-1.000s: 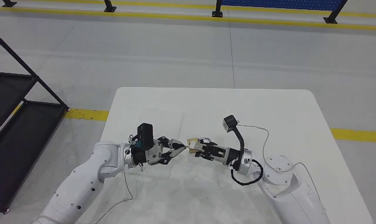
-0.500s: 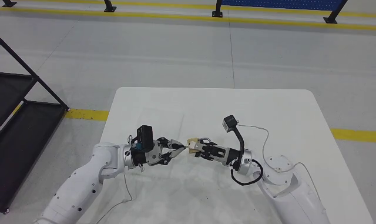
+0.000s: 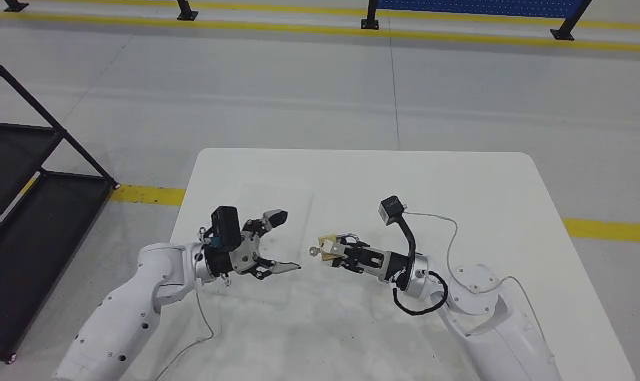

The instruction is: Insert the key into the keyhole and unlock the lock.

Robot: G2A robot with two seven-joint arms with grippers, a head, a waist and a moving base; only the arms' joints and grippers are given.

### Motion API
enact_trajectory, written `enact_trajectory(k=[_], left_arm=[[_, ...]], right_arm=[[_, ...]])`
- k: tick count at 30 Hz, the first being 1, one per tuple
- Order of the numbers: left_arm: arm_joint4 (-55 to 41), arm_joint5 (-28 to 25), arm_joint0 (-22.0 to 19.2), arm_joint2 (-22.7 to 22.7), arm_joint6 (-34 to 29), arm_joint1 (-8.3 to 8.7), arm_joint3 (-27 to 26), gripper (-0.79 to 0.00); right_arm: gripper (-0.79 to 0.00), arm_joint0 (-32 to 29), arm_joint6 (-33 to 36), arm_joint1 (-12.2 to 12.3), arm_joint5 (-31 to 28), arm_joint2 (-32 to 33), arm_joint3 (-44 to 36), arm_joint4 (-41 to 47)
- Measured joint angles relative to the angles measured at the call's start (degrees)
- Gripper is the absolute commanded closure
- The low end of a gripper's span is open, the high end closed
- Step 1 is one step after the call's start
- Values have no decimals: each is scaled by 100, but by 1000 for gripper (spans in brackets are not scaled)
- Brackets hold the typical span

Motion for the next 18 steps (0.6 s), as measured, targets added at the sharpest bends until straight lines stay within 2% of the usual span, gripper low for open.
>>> enact_trajectory(k=[6, 18], left_arm=[[-265, 96, 319, -457, -29, 36, 30, -785], [-271, 97, 322, -460, -41, 36, 29, -785]], right_arm=[[0, 0, 0, 0, 0, 0, 0, 0], [0, -12, -78, 7, 72, 14, 5, -84]])
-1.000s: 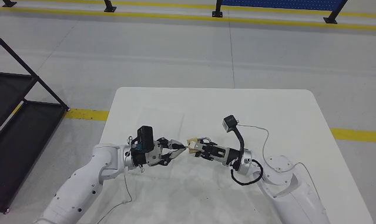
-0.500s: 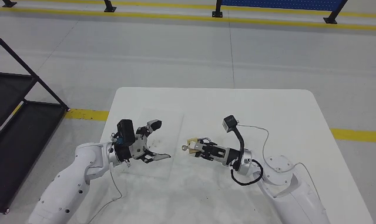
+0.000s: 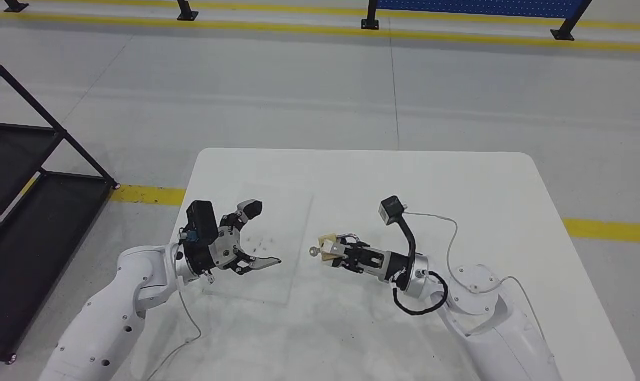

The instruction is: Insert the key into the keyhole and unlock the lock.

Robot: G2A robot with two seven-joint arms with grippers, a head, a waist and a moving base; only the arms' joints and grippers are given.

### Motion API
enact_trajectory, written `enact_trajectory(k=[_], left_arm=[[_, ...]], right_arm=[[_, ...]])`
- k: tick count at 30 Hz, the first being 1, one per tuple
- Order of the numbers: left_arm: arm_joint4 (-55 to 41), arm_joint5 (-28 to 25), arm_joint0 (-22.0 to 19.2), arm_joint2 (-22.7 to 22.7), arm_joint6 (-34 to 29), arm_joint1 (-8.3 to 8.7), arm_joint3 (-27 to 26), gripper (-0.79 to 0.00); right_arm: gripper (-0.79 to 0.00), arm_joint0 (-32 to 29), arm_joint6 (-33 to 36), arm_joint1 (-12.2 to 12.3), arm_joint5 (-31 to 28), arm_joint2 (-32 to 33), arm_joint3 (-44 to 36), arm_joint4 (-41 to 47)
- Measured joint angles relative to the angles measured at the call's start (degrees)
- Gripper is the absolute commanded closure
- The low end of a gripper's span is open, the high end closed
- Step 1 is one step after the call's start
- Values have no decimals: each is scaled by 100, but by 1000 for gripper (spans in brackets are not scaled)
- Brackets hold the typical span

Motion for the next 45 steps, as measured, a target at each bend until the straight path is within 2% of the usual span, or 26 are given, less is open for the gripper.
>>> enact_trajectory(k=[4, 8, 14, 26, 35, 36, 37, 38, 45], left_arm=[[0, 0, 0, 0, 0, 0, 0, -785], [0, 0, 0, 0, 0, 0, 0, -785], [0, 0, 0, 0, 0, 0, 0, -785], [0, 0, 0, 0, 0, 0, 0, -785], [0, 0, 0, 0, 0, 0, 0, -785], [0, 0, 0, 0, 0, 0, 0, -785], [0, 0, 0, 0, 0, 0, 0, -785], [0, 0, 0, 0, 0, 0, 0, -785], [0, 0, 0, 0, 0, 0, 0, -785]], right_arm=[[0, -124, -451, 46, 707, 33, -231, -849], [0, -242, -727, 96, 1746, 23, -450, -1725], [0, -60, -606, 88, 2929, -304, -529, -2508], [0, 342, -446, 19, 3771, -781, -337, -2978], [0, 371, -363, 20, 3979, -880, -366, -3215], [-271, 368, -357, 21, 3981, -878, -368, -3216], [-640, 365, -353, 21, 3982, -875, -371, -3217], [-785, 360, -349, 22, 3983, -870, -375, -3221], [-785, 316, -424, 33, 4030, -829, -442, -3329]])
